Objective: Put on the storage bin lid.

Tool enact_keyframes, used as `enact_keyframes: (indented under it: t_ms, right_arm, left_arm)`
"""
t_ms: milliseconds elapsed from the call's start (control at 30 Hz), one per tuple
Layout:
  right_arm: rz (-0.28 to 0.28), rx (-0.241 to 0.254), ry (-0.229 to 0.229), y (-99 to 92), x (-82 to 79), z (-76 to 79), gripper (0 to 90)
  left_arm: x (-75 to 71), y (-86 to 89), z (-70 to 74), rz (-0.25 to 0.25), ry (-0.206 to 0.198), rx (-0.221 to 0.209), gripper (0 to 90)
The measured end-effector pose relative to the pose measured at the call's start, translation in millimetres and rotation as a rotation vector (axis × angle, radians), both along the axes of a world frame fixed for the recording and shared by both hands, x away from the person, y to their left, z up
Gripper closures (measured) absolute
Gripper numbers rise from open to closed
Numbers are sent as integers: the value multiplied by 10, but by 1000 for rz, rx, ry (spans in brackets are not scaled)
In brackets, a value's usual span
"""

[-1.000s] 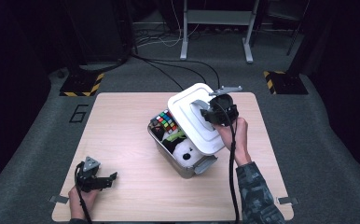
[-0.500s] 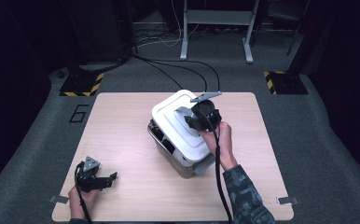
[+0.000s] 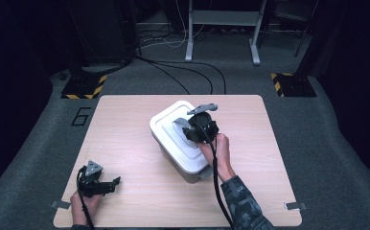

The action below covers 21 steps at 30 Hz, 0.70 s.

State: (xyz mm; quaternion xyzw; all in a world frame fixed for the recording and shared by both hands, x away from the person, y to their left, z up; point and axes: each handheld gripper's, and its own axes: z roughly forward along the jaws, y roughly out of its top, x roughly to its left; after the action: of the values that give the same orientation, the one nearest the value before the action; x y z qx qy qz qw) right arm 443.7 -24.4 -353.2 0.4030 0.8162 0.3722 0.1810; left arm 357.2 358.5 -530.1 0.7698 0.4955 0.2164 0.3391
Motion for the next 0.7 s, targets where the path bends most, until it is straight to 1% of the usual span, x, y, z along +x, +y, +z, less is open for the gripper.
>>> enact_keyframes:
  t_ms: [67, 233, 333, 367, 433, 467, 567, 600, 633, 700]
  right_arm:
    - [8, 7, -8, -1, -4, -35, 665]
    - [9, 37, -13, -7, -33, -78, 665]
    - [11, 31, -16, -20, -44, -109, 666]
    - [-4, 24, -35, -36, -68, -138, 667]
    - [-14, 39, -27, -76, -58, -157, 668]
    - [-6, 61, -24, -105, -46, -169, 668]
    - [-7, 48, -34, -80, -59, -175, 668]
    - [-19, 38, -36, -52, -71, -178, 669]
    - [-18, 24, -48, -40, -71, -187, 670]
    - [-21, 23, -51, -43, -67, -204, 671]
  left_arm:
    - [0, 0, -1, 0, -1, -1, 111]
    - [-1, -3, -2, 2, -2, -4, 111]
    - [0, -1, 0, 0, -1, 0, 111]
    - [-2, -1, 0, -1, -1, 1, 112]
    - [-2, -1, 0, -2, -2, 0, 112]
    - [-1, -3, -3, -1, -4, -2, 113]
    - [-2, -1, -2, -1, -4, 2, 114]
    - [-1, -1, -2, -2, -4, 1, 114]
    - [-2, -1, 0, -2, -2, 0, 114]
    - [-2, -2, -2, -2, -3, 0, 114]
